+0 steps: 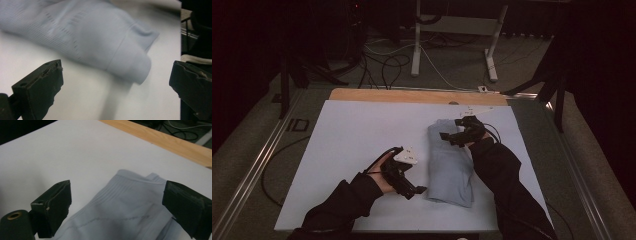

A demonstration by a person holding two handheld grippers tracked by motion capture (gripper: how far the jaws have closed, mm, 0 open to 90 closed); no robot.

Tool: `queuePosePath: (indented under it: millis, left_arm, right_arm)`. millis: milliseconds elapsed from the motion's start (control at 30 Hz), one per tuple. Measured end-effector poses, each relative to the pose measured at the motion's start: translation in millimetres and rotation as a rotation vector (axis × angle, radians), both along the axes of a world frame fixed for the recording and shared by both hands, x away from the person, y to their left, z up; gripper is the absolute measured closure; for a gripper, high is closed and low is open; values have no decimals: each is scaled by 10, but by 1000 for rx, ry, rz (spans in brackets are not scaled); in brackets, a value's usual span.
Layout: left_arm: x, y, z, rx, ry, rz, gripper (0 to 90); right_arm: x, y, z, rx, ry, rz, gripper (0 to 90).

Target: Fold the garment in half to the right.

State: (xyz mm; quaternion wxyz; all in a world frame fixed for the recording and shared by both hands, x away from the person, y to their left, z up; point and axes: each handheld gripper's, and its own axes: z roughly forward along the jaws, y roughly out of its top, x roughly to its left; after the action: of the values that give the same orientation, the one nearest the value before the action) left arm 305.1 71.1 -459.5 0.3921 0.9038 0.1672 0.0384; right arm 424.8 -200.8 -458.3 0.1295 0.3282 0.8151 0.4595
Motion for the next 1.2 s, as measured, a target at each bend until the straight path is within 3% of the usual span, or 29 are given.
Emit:
queuePosePath:
  millis: [233, 367, 833, 1100, 1200]
  left_arm:
    - [-4, 222, -4, 2, -21, 53, 2]
    - [-15, 333, -7, 3, -30, 71, 2]
    - [-109, 797, -128, 3, -38, 159, 2]
    - [-199, 1117, -200, -26, -45, 218, 2]
    - [-256, 1226, -250, -11, -57, 231, 2]
  right_arm:
    - [-192, -69, -78, 28, 15, 22, 88]
    - [-285, -98, -138, -6, 11, 24, 88]
    - [-595, -283, -196, 15, 5, 52, 87]
    - [-772, -433, -254, 27, 4, 44, 87]
    - [-818, -498, -283, 26, 3, 25, 87]
